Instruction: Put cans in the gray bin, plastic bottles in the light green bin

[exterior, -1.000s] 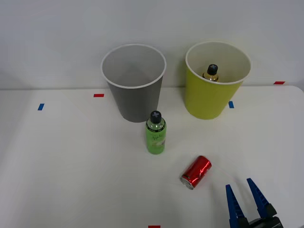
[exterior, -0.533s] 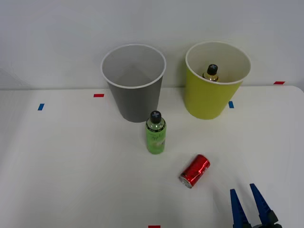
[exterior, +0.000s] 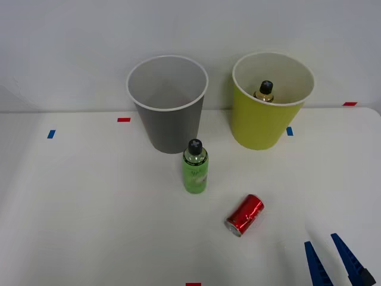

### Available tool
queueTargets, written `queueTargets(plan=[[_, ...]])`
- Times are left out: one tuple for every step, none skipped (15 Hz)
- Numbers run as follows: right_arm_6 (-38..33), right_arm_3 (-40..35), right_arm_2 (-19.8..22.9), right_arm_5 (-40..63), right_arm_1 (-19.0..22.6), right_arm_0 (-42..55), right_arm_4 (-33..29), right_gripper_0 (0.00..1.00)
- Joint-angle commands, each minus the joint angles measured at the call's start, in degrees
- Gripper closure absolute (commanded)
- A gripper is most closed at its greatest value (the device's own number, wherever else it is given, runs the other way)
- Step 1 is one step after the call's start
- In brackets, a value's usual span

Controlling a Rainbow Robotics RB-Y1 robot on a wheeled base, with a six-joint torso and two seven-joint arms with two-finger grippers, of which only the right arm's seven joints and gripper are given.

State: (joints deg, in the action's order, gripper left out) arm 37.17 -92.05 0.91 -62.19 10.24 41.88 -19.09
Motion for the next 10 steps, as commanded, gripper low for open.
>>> queueTargets(plan=[[0.18,-9.55,-4.52,10.86,3.65,4.53,2.83,0.19],[0.36,-13.59,-5.66,16.92,3.74,4.53,2.65,0.19],[0.53,-17.99,-6.72,23.34,4.35,4.44,2.3,0.19],[0.88,-23.61,-7.86,31.34,5.32,4.44,1.86,0.19],[1.15,-29.85,-9.18,40.92,6.28,4.88,0.11,0.19],[1.24,-33.98,-10.49,47.95,6.9,5.14,-1.48,0.19],[1.24,-38.2,-11.99,55.95,7.25,5.14,-1.65,0.19],[1.15,-41.45,-13.57,62.54,7.34,4.79,-1.65,0.19],[1.15,-45.32,-15.15,71.24,7.6,4.18,-2.53,0.19],[0.88,-48.4,-16.21,78.53,7.69,3.65,-4.29,0.19]])
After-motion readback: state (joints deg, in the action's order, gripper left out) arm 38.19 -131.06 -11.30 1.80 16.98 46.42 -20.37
